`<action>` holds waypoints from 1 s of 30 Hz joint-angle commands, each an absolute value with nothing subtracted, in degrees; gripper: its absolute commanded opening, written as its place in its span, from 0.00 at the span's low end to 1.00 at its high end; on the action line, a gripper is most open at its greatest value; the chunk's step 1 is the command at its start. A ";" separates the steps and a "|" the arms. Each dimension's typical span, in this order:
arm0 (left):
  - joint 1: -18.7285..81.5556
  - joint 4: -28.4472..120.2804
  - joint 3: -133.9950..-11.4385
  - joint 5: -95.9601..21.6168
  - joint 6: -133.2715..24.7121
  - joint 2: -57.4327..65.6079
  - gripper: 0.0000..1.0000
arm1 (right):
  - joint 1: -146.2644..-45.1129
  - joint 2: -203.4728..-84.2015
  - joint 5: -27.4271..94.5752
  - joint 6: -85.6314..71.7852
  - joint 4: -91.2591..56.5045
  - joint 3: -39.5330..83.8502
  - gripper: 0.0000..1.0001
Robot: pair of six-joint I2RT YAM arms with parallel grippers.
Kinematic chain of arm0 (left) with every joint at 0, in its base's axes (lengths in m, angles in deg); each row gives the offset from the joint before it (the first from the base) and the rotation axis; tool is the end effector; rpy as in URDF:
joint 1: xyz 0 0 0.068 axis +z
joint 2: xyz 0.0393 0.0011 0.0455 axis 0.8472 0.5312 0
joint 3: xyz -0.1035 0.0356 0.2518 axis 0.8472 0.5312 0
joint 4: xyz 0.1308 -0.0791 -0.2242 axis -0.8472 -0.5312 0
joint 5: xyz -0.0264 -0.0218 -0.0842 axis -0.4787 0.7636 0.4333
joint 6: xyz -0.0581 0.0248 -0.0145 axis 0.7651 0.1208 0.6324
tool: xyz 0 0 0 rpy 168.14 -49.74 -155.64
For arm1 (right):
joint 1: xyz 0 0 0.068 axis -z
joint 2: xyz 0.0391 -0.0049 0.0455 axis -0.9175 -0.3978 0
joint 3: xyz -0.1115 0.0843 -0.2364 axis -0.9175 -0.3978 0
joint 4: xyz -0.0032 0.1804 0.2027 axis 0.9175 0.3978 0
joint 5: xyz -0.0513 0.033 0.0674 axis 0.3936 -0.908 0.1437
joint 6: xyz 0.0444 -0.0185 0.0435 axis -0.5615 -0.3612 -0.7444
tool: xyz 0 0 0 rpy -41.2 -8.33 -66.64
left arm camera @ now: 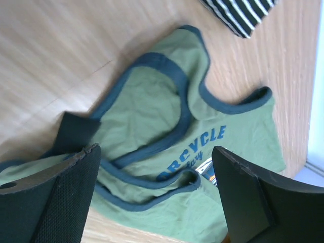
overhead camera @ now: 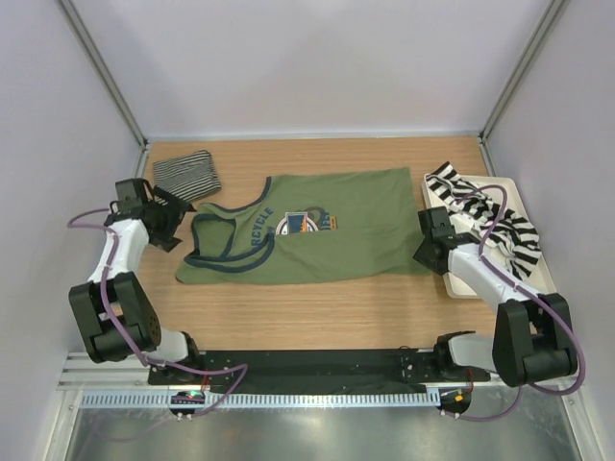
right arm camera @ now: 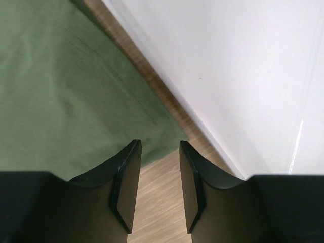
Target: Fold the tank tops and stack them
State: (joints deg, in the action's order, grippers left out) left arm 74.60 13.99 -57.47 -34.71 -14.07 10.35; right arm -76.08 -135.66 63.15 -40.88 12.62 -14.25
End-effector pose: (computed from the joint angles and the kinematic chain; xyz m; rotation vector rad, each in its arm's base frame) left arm 0.3000 0.0801 0.2232 -1.3803 2.1648 -0.4768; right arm 0.2401 0.0211 0.1669 0.8020 2.4448 -0.2015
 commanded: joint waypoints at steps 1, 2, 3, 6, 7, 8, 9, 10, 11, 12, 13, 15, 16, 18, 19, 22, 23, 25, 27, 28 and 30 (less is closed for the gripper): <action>72.25 24.04 -56.97 -31.17 -15.67 9.54 0.90 | -75.79 -132.10 60.48 -38.26 8.05 -11.38 0.43; 71.37 24.04 -58.19 -32.24 -15.93 10.41 0.89 | -75.70 -132.19 58.64 -37.99 7.69 -10.94 0.42; 70.49 23.95 -58.81 -32.86 -16.02 11.20 0.87 | -75.70 -132.97 57.92 -37.38 7.52 -9.54 0.42; 66.80 24.13 -61.71 -36.72 -16.11 15.16 0.79 | -75.79 -135.17 56.51 -36.67 7.51 -6.64 0.41; 66.27 24.13 -62.33 -37.78 -16.11 17.25 0.75 | -75.70 -135.61 56.33 -36.50 7.60 -6.02 0.40; 65.83 24.21 -63.47 -38.83 -16.03 18.23 0.74 | -75.79 -135.79 56.42 -36.41 7.69 -5.41 0.40; 65.48 24.30 -63.91 -40.06 -15.85 19.46 0.73 | -75.79 -135.97 56.42 -36.32 7.69 -4.36 0.40; 65.30 24.65 -64.26 -40.16 -15.50 21.39 0.69 | -75.79 -135.88 56.33 -36.23 7.87 -3.91 0.41; 65.30 25.78 -64.79 -39.99 -15.32 22.54 0.68 | -75.79 -135.79 56.42 -36.14 7.69 -3.56 0.40; 65.30 26.40 -64.97 -39.98 -15.32 23.42 0.67 | -75.79 -135.71 56.42 -36.14 7.52 -2.94 0.40; 65.30 26.93 -65.23 -40.24 -15.58 24.21 0.63 | -75.79 -135.62 56.42 -36.23 7.60 -2.68 0.41; 65.30 27.29 -66.46 -41.82 -16.46 26.67 0.61 | -75.70 -135.53 56.07 -36.32 7.25 -2.06 0.41; 65.30 27.46 -66.81 -42.35 -16.90 27.29 0.56 | -75.70 -135.62 55.81 -36.32 7.16 -1.97 0.41; 65.21 27.55 -67.96 -43.49 -18.57 28.78 0.54 | -75.70 -135.71 55.45 -36.23 7.08 -1.53 0.41; 65.21 27.64 -68.31 -44.46 -19.27 29.14 0.51 | -75.79 -135.79 55.02 -35.97 6.90 -1.45 0.40; 64.50 27.38 -70.15 -44.91 -22.35 31.33 0.47 | -75.70 -135.71 55.10 -35.97 6.55 -1.71 0.40; 64.42 26.07 -71.55 -44.91 -22.61 32.29 0.47 | -75.79 -135.79 55.28 -35.97 6.46 -1.79 0.40; 64.42 24.31 -72.88 -44.82 -23.14 34.67 0.43 | -75.79 -135.79 55.28 -35.97 6.29 -1.97 0.40; 64.42 23.16 -74.28 -44.91 -23.58 35.90 0.33 | -75.79 -135.79 55.45 -36.05 6.46 -1.97 0.40; 64.42 22.98 -74.29 -44.91 -23.76 36.00 0.23 | -75.79 -135.79 55.63 -35.97 6.55 -1.97 0.40; 64.33 22.90 -74.20 -47.62 -24.02 35.82 0.09 | -75.79 -135.71 55.98 -35.88 6.64 -1.88 0.40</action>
State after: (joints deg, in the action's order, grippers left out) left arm 64.55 24.09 -72.64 -44.31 -21.85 35.84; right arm -76.08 -136.01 55.41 -36.82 8.18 -3.85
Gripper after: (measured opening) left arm 0.149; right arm 0.402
